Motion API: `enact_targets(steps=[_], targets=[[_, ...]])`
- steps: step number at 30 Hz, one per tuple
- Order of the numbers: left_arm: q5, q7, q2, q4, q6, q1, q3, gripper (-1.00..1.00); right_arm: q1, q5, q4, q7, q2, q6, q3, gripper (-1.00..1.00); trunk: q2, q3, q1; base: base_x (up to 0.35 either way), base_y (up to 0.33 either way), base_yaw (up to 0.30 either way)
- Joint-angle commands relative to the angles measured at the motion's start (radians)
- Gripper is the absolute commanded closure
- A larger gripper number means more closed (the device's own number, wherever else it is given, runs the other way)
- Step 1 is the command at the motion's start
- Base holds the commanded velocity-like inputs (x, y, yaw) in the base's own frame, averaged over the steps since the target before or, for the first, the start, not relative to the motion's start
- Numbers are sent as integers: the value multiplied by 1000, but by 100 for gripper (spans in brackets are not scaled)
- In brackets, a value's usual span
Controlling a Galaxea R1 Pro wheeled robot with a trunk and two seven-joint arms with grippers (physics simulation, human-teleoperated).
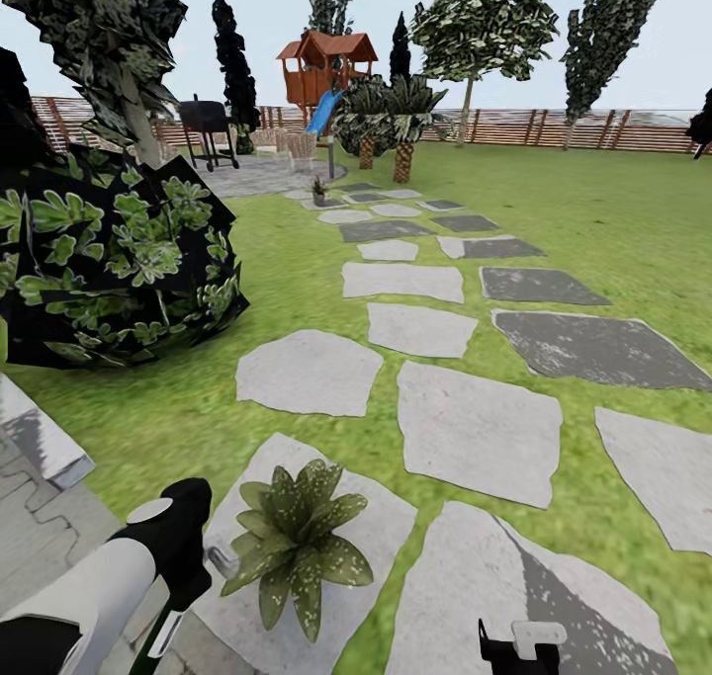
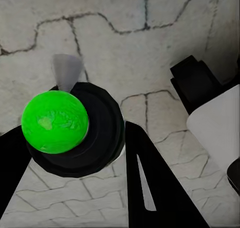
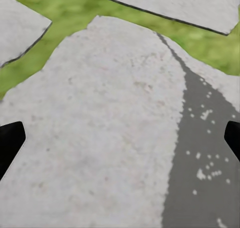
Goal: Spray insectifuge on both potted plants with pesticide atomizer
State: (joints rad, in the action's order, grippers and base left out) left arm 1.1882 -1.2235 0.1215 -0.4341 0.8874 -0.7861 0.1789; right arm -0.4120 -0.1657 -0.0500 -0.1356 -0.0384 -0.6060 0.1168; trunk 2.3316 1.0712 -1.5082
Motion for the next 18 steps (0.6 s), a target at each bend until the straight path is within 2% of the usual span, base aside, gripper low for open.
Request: enact_targets(steps=[1, 6, 10, 11, 18], targets=[[7, -6, 1, -3, 7, 8, 4, 100, -1, -11, 1, -3, 0, -2, 7, -100, 0, 1, 0, 0, 0, 6], [5, 32, 0, -3, 7, 14, 3, 100, -1, -11, 1, -3, 0, -3, 8, -100, 0, 1, 0, -22, -168, 1], [2, 34, -2, -3, 7, 15, 1, 100, -1, -11, 1, -3, 0, -3, 8, -100, 0, 1, 0, -201, -211, 0], [-8, 34, -3, -3, 7, 14, 1, 100, -1, -11, 1, -3, 0, -3, 8, -100, 0, 1, 0, -253, -151, 0], [-24, 36, 0, -2, 7, 16, 1, 100, -1, -11, 1, -3, 0, -2, 8, -100, 0, 1, 0, -72, -23, 0]])
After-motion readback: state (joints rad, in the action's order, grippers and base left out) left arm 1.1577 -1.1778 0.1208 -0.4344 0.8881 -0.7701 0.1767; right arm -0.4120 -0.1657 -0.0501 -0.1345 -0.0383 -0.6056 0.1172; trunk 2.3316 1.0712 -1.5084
